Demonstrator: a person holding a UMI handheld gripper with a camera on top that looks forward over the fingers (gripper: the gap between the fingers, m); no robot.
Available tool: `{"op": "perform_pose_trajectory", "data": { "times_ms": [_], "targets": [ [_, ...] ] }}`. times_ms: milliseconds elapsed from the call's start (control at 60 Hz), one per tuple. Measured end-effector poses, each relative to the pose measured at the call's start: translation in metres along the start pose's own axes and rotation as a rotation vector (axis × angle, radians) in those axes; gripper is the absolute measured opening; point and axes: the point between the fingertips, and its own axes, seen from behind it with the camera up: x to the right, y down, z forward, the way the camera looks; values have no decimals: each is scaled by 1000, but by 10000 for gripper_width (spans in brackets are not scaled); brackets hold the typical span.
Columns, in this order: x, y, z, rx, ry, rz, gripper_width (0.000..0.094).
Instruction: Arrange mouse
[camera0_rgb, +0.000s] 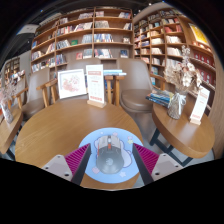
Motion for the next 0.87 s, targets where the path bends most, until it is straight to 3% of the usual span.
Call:
{"op": "perform_pose_trajectory", "data": {
  "times_ms": [467,867],
  "targets": [
    [-56,36,-210,60,-68,-25,845],
    [-67,42,-238,111,-49,-114,853]
  ]
}}
